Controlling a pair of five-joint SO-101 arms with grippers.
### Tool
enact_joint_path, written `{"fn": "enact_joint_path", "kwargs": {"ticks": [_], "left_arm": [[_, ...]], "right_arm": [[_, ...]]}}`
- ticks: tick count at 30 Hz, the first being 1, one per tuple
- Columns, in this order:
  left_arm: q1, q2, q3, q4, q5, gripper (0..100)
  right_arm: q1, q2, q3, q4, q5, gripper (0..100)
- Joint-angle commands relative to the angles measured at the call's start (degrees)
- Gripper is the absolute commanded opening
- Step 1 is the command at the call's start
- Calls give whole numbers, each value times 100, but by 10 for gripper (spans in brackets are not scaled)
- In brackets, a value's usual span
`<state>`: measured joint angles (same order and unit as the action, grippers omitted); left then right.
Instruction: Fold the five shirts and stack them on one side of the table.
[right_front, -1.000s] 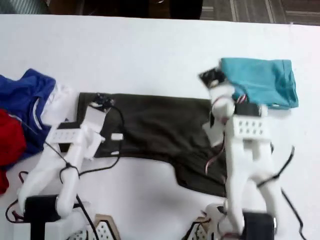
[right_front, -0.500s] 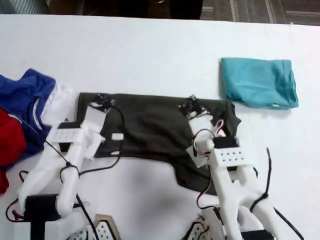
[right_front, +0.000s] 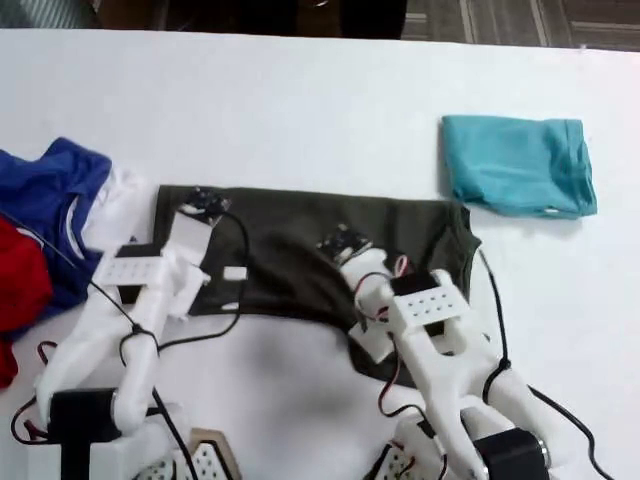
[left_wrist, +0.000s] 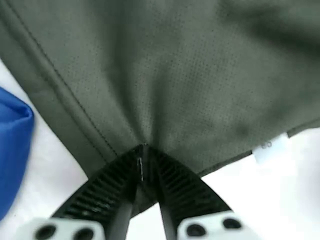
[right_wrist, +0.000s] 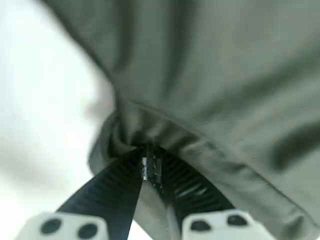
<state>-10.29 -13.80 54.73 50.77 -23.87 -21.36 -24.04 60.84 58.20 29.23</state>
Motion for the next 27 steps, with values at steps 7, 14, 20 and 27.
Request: {"fn": "enact_joint_path", "kwargs": {"ticks": [7,14,20,27], "left_arm": [[44,26,-119,-53,-53,26],[44,26,-110,-53,-53,26],[185,26,-127,-53,-62,26],[176,-18,163,-844,-62,26]], "right_arm": [[-277,22,-598,963,44,19],[-277,22,-958,980,44,19],[-374,22,-703,734,44,19],[-646,22,-598,1130,431,19]]}}
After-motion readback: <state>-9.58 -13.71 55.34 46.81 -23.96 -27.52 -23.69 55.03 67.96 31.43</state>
